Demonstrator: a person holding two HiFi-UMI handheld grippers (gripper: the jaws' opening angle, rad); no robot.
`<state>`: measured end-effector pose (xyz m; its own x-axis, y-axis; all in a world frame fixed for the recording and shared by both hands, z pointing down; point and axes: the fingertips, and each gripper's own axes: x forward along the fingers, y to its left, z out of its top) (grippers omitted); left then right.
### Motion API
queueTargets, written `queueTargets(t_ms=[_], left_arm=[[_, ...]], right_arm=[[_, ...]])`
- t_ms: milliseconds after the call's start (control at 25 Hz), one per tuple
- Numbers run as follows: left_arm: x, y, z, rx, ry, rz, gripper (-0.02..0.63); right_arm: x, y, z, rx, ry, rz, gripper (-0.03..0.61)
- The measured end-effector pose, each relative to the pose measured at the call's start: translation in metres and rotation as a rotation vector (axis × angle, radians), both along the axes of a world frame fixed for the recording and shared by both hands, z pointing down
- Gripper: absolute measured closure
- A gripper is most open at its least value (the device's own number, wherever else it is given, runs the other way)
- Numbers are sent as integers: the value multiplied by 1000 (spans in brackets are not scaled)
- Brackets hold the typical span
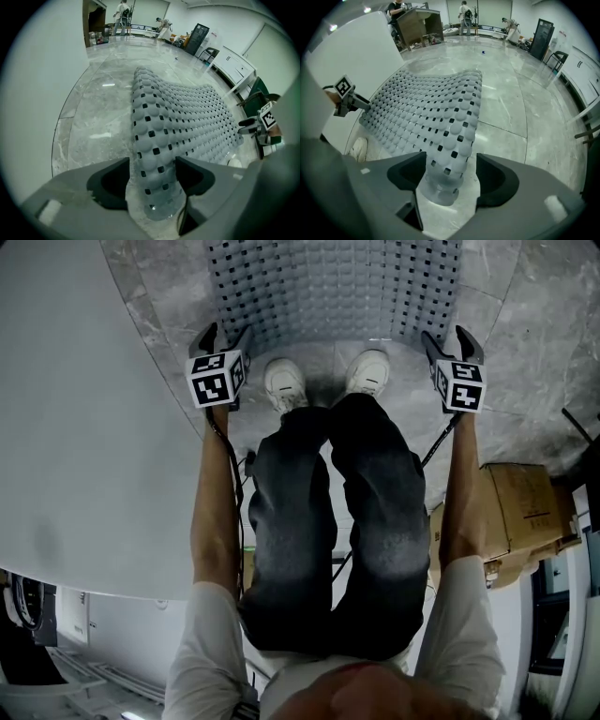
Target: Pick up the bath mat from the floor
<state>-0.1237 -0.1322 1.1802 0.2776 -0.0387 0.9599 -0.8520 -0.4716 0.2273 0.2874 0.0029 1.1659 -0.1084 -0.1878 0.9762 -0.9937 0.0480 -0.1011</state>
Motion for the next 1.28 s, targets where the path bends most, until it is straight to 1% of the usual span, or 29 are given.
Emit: queueTargets(t_ms=[200, 360, 560, 720, 760, 840, 960, 1040, 1120, 1200, 1280], left_arm=[[-3, -1, 13, 3, -11, -12, 302], [-4, -2, 16, 7, -16, -12, 302], [-4, -2, 22, 1, -13, 9, 302], [-3, -2, 25, -9, -7, 25, 302], [-2, -1, 25, -12, -5, 31, 302], [1, -1, 26, -18, -1, 46, 311], [2, -1, 26, -24, 6, 58, 329], [3, 0, 25, -27, 13, 64, 344], [6, 1, 23, -34, 21, 73, 382], [10, 3, 21, -39, 26, 81, 415], [12, 4, 20, -40, 31, 86, 441]], right_arm=[[2, -1, 12, 11, 18, -13, 239], [4, 2, 19, 7, 22, 24, 238], [6, 3, 27, 2, 19, 27, 238], [7, 4, 29, 11, -6, 51, 239], [6, 4, 30, 13, -18, 59, 248], [4, 5, 31, 13, -41, 76, 288], [2, 5, 31, 8, -50, 98, 311], [0, 6, 29, 2, -48, 94, 334], [-4, 5, 26, -4, -51, 82, 378], [-11, 3, 24, -7, -65, 84, 455], [-18, 2, 23, -6, -74, 96, 495]])
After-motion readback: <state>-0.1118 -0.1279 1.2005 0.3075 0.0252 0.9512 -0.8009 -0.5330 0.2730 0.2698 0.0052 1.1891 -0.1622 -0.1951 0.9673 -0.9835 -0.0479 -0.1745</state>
